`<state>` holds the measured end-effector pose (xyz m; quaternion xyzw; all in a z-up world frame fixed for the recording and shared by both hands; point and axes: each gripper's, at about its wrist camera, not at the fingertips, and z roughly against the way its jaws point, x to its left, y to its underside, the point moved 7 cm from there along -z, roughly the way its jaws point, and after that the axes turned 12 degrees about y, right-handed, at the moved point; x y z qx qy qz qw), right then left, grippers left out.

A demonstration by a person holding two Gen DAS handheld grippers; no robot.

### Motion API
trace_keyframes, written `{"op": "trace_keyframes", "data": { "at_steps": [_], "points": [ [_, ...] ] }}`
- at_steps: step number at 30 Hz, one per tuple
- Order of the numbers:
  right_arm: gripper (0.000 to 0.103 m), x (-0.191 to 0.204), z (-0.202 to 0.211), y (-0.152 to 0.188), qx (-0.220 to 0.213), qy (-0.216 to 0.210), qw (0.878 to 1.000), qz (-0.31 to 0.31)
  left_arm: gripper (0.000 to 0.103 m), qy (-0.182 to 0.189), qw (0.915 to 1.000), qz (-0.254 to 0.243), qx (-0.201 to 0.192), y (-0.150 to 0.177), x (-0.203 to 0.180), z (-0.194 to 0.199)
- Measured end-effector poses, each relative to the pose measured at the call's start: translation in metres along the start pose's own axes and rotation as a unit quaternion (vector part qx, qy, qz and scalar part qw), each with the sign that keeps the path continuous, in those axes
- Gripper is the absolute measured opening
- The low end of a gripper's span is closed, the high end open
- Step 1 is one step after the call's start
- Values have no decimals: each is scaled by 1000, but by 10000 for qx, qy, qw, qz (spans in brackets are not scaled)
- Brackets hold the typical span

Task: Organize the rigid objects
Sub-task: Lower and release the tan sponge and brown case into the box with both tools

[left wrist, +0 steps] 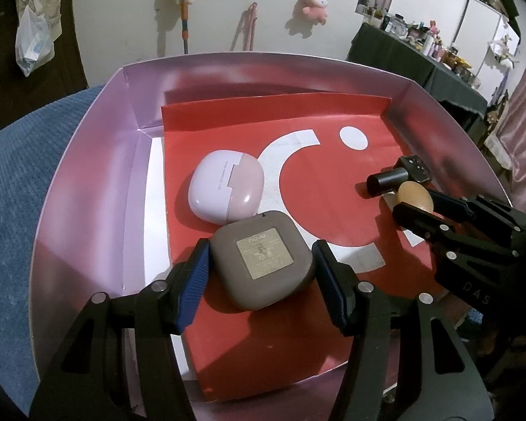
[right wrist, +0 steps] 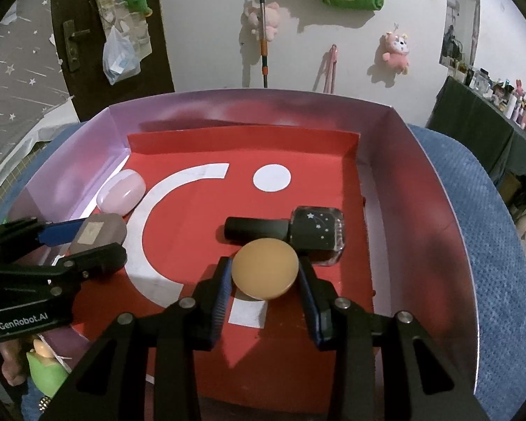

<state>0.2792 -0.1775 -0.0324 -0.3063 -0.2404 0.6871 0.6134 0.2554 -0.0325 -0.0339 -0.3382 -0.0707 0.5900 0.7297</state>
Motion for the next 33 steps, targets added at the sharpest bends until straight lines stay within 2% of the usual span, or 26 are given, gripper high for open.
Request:
{"op": "trace_keyframes", "data": {
  "at_steps": [17,27,33],
  "points": [
    [40,1,0,-1,0,-19,10000,-8,57,-181,9998,-39,32,0,-1,-2],
    [41,6,0,-1,19,-82,10000,-22,61,-95,10000,9,11,0,-1,-2],
    [48,6,2,0,40,-174,9998,-43,64,-65,10000,26,-52,-1,0,3]
  ]
}}
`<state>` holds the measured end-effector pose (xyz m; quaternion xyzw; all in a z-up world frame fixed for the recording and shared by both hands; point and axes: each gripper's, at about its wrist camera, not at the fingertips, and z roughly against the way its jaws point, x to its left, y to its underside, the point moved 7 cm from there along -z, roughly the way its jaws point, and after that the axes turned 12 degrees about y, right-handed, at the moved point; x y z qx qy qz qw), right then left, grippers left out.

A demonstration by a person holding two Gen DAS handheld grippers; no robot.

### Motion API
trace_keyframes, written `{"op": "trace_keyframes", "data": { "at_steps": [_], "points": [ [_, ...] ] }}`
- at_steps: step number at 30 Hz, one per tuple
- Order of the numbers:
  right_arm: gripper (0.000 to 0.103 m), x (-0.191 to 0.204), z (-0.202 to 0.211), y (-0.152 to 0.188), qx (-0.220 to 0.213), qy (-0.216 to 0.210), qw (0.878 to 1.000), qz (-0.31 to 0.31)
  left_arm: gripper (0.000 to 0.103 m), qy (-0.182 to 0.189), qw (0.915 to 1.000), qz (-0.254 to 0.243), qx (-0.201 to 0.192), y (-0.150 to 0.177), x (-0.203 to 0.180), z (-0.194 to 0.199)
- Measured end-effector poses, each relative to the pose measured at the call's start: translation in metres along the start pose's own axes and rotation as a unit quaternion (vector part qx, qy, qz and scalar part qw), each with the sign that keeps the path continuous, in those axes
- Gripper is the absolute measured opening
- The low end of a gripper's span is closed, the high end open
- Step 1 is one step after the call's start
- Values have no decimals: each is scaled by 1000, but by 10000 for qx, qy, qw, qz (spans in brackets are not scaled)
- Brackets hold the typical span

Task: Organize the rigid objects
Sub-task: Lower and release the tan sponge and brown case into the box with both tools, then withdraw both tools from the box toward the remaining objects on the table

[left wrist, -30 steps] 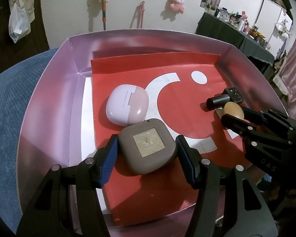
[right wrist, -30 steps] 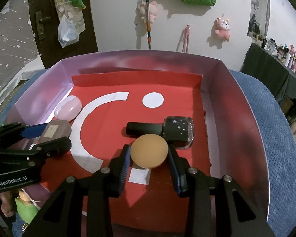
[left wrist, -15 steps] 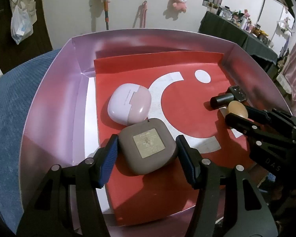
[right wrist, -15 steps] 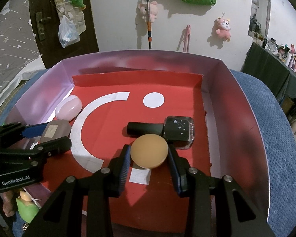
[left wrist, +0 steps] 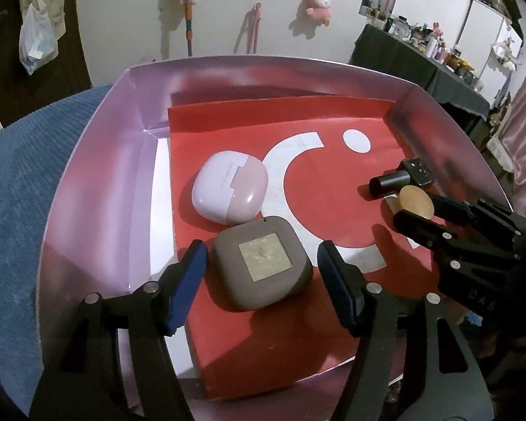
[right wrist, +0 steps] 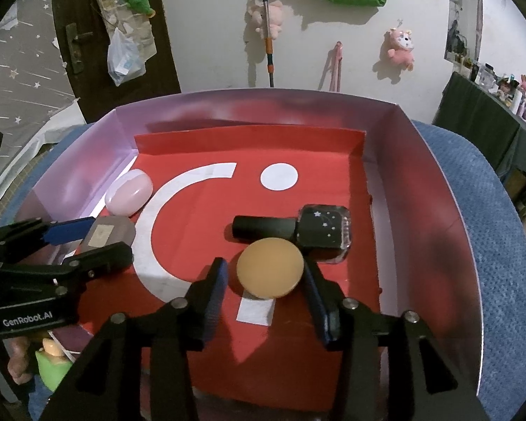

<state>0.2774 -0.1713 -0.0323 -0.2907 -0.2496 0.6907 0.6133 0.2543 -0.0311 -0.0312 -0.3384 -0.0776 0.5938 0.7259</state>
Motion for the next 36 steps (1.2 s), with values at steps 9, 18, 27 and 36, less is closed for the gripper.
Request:
{"op": "trace_keyframes", "data": {
  "at_steps": [9,18,27,36],
  "points": [
    [57,3,18,2,-148,-110,9998,-13,67,-63,9999,-58,-90,-3,-7,10],
    [67,4,42,2,-335,-271,9990,-94,74,-249,9992,-189,-254,-3,-14,24],
    [81,1,69,5,-530,-470,9972,-225,81,-363,9979,-310,-430,1,-24,38],
    [102,1,89,8,-701,-619,9951,-325,101,-274,9971,-272,-661,8,-29,55]
  ]
}}
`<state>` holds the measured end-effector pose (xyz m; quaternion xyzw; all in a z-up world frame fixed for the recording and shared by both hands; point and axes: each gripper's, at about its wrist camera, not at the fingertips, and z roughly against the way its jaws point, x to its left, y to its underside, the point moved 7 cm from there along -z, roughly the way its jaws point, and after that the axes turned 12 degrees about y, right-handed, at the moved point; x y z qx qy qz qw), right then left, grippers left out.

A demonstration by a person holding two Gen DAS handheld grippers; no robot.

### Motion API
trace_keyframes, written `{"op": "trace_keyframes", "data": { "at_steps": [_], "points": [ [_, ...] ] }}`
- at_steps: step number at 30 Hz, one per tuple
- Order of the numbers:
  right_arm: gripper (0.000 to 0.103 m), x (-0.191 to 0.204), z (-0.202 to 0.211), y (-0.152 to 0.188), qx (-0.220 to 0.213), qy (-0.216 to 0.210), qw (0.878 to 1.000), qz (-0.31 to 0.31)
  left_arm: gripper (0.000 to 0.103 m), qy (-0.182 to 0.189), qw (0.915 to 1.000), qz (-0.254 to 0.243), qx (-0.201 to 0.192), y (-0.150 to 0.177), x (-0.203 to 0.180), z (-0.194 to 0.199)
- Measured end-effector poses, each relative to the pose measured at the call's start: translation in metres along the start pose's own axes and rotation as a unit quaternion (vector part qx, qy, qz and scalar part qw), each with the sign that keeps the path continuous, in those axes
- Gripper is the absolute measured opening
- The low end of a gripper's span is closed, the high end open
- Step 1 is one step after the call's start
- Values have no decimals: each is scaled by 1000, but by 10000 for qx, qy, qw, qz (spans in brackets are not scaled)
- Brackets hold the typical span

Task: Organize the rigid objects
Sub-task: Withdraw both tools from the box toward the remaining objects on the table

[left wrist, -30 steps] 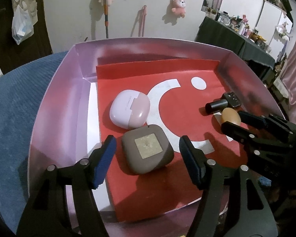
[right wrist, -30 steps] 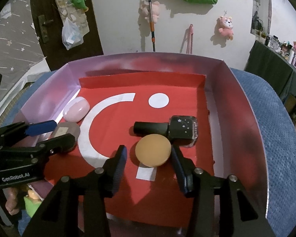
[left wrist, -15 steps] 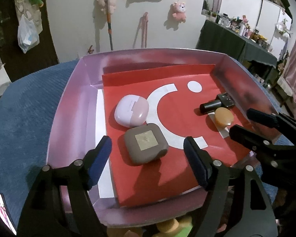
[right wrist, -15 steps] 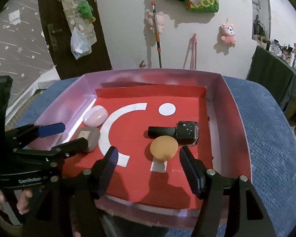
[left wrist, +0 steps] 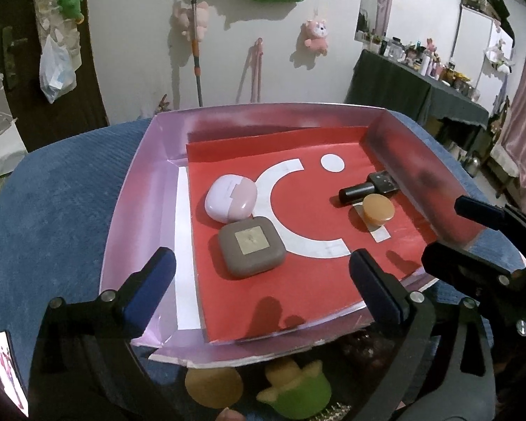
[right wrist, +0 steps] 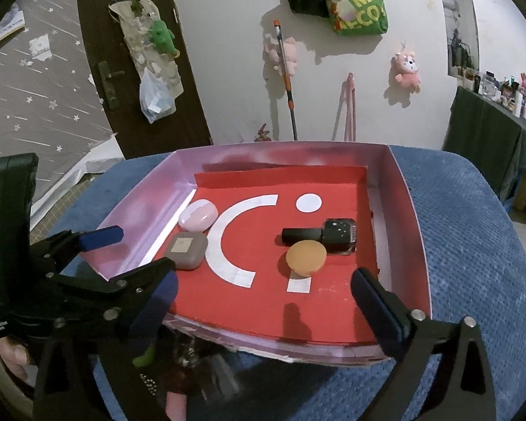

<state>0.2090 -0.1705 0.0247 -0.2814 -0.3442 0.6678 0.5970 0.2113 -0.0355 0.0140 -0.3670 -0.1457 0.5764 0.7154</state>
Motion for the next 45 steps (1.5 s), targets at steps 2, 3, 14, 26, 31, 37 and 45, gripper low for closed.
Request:
{"op": "trace_keyframes", "data": {
  "at_steps": [2,3,14,26,31,37,45],
  "points": [
    [103,0,4,1,-28,-22,10000,-25,101,-11,10000,8,-44,1,0,3],
    [103,-1,6,1,-39,-36,10000,-46,101,-13,10000,6,-57,1,0,5],
    [103,1,26,6,-189,-160,9997,-85,101,-13,9996,-1,-277,9,-7,26],
    [103,7,52,13,-594,-27,9982,-29,103,82,9991,99,-406,22,-14,47],
    [103,10,61,20,-669,40,9978,18,103,70,9991,118,-397,30,-18,52],
    [103,11,67,30,-668,9,9978,-2,103,110,9989,149,-431,38,-22,60],
    [103,12,78,43,-742,4,9972,-23,103,114,9989,153,-429,51,-30,68]
  ]
}}
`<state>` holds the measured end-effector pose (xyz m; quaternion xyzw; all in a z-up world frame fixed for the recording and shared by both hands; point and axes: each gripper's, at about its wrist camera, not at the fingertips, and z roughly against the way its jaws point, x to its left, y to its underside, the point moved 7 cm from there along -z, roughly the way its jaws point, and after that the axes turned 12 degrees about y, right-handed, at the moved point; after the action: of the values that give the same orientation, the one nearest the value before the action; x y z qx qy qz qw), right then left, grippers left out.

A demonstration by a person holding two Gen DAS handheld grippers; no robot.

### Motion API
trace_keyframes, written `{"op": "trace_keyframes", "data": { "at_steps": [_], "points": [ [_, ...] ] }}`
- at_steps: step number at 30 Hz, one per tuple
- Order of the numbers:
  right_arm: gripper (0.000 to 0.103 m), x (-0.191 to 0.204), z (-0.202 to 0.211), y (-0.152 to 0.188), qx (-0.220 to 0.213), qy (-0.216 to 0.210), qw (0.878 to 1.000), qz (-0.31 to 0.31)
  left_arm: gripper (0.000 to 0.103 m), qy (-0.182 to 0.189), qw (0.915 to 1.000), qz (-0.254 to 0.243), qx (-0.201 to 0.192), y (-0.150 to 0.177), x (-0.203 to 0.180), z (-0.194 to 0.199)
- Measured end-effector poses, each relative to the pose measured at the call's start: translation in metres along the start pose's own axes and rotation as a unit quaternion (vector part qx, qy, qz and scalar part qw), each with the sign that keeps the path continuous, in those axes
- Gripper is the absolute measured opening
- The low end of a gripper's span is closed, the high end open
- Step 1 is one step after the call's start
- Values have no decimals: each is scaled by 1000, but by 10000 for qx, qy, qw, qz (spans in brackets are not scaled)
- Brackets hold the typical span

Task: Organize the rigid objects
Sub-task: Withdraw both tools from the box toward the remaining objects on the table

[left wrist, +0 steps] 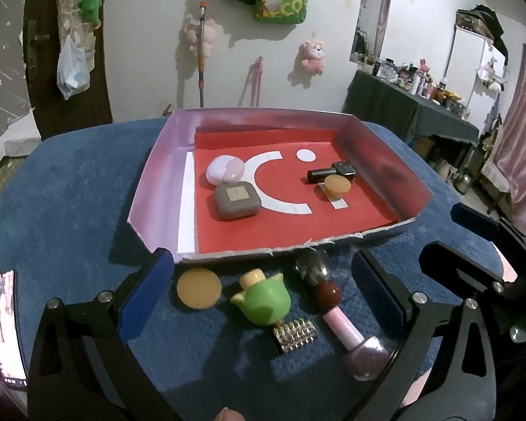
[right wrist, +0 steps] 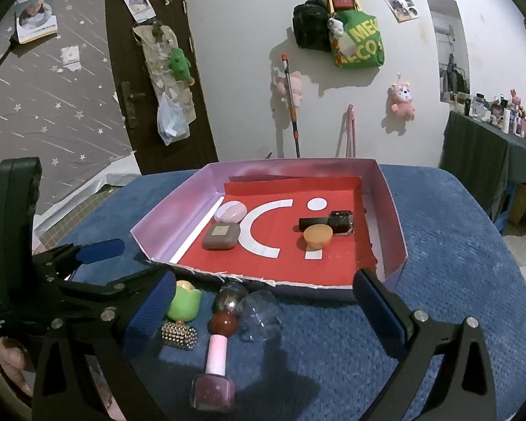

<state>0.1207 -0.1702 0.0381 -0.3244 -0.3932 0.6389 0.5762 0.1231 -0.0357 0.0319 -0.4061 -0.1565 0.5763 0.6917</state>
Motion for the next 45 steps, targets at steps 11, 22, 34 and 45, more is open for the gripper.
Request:
{"op": "trace_keyframes", "data": {
  "at_steps": [11,22,34,45],
  "points": [
    [103,6,12,19,6,2,10000,68,103,-18,9999,88,69,15,0,7],
    [103,8,13,36,121,5,9999,103,103,-35,9996,195,200,32,6,7],
    [103,12,8,62,306,-11,9993,196,103,-67,9986,305,416,54,14,-1],
    [103,22,4,91,146,148,9982,568,103,-125,9973,357,623,66,15,-12]
  ]
}}
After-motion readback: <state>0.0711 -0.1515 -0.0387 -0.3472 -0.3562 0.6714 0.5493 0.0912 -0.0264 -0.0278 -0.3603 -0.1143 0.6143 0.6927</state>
